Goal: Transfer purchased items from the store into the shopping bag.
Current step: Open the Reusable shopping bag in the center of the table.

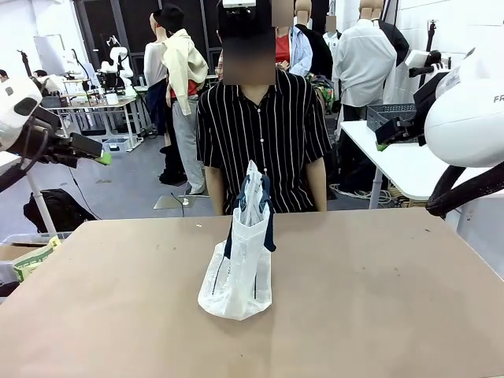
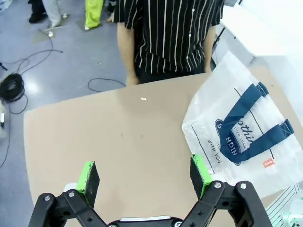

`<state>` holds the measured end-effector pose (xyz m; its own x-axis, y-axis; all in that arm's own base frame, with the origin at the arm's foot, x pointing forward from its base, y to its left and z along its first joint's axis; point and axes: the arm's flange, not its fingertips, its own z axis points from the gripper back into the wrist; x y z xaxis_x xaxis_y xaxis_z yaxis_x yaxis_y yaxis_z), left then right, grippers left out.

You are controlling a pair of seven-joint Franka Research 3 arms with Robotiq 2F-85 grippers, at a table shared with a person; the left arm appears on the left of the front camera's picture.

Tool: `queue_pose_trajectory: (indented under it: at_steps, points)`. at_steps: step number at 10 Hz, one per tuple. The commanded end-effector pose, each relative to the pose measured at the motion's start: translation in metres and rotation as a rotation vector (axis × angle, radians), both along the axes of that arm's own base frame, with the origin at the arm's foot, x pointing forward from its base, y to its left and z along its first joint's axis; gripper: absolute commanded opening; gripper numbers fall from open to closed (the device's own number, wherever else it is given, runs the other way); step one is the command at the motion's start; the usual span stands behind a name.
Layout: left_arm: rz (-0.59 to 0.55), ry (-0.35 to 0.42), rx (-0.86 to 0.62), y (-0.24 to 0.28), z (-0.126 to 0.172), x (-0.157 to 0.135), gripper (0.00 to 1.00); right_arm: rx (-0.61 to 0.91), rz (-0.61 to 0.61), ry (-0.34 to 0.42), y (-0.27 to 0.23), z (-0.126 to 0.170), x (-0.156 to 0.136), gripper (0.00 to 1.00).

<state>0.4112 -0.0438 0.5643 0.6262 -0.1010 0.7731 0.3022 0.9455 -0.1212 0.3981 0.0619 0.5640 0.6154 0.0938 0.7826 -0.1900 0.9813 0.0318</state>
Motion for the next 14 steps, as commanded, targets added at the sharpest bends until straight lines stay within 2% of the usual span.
queue_pose_trajectory:
  at_steps: [1,2,3,4,5,7,9,11,12,13,14]
  points:
    - [0.089,-0.012,0.022,0.029,0.002,0.003,1.00,0.006,-0.057,-0.030,-0.021,0.005,0.002,1.00]
    - [0.089,-0.012,0.022,0.029,0.002,0.003,1.00,0.006,-0.057,-0.030,-0.021,0.005,0.002,1.00]
    - [0.026,-0.001,0.002,0.011,0.000,0.001,1.00,0.002,-0.019,-0.007,-0.008,0.002,0.000,1.00]
    - [0.031,0.017,-0.056,0.009,-0.006,0.006,1.00,-0.006,-0.001,0.023,0.005,0.003,0.001,1.00]
    - [-0.049,0.002,-0.131,-0.006,-0.002,0.015,1.00,0.027,0.058,0.045,0.031,0.006,0.006,1.00]
    - [-0.185,0.043,-0.204,-0.048,0.007,0.039,1.00,0.064,0.146,0.105,0.082,0.013,0.019,1.00]
    - [-0.322,0.120,-0.234,-0.090,0.008,0.053,1.00,0.132,0.219,0.170,0.124,0.011,0.023,1.00]
    - [-0.504,0.237,-0.274,-0.133,-0.002,0.066,1.00,0.142,0.308,0.206,0.156,0.007,0.025,1.00]
    - [-0.500,0.291,-0.269,-0.146,-0.013,0.075,1.00,0.155,0.332,0.252,0.167,0.001,0.027,1.00]
    - [-0.525,0.355,-0.299,-0.161,-0.028,0.083,1.00,0.174,0.326,0.331,0.176,-0.005,0.024,1.00]
    - [-0.541,0.406,-0.310,-0.171,-0.038,0.082,1.00,0.160,0.323,0.382,0.183,-0.013,0.017,1.00]
